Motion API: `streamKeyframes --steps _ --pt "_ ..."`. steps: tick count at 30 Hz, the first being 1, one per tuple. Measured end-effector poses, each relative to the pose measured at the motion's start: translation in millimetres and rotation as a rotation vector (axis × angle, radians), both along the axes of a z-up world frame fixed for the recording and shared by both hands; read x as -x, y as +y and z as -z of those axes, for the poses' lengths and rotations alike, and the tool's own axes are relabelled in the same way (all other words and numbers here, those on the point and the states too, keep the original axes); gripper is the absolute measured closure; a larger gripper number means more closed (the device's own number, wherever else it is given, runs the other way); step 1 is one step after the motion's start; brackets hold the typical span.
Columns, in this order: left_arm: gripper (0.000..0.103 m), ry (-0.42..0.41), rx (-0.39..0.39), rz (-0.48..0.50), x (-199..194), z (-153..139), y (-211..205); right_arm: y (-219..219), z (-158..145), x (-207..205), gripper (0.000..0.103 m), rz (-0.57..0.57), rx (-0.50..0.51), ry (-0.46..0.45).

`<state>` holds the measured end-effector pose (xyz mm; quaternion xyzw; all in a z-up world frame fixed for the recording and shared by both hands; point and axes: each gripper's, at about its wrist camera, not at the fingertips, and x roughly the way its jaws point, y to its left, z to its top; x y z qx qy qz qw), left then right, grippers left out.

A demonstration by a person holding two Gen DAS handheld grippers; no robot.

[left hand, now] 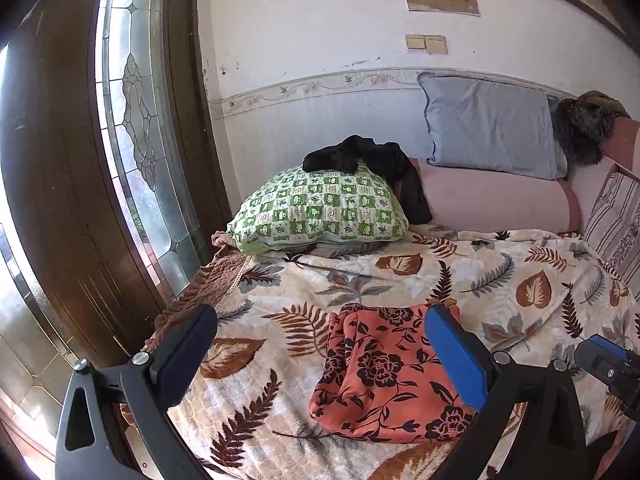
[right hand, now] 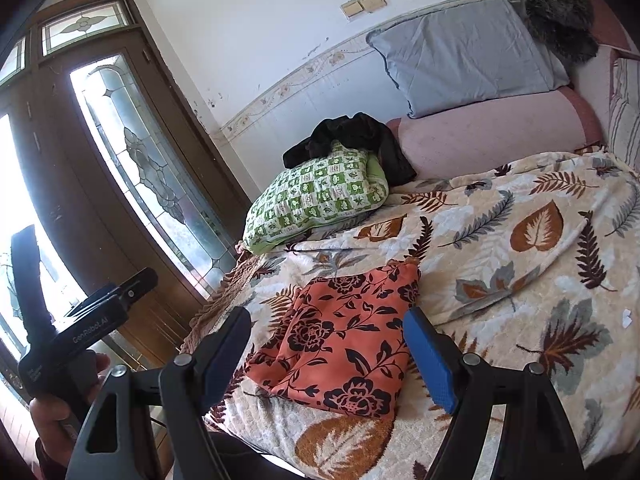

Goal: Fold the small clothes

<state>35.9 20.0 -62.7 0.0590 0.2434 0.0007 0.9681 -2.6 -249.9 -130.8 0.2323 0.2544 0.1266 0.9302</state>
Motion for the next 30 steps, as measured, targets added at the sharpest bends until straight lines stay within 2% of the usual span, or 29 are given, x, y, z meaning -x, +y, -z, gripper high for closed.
streamKeyframes --steps 15,30 --pt "0.0 -0.011 0.018 -0.015 4 -2 8 18 -9 5 0.019 -0.021 0.026 -0.032" --pt "0.0 -0.014 0.03 -0.024 4 2 15 39 -7 2 0.019 -0.052 0.052 -0.016"
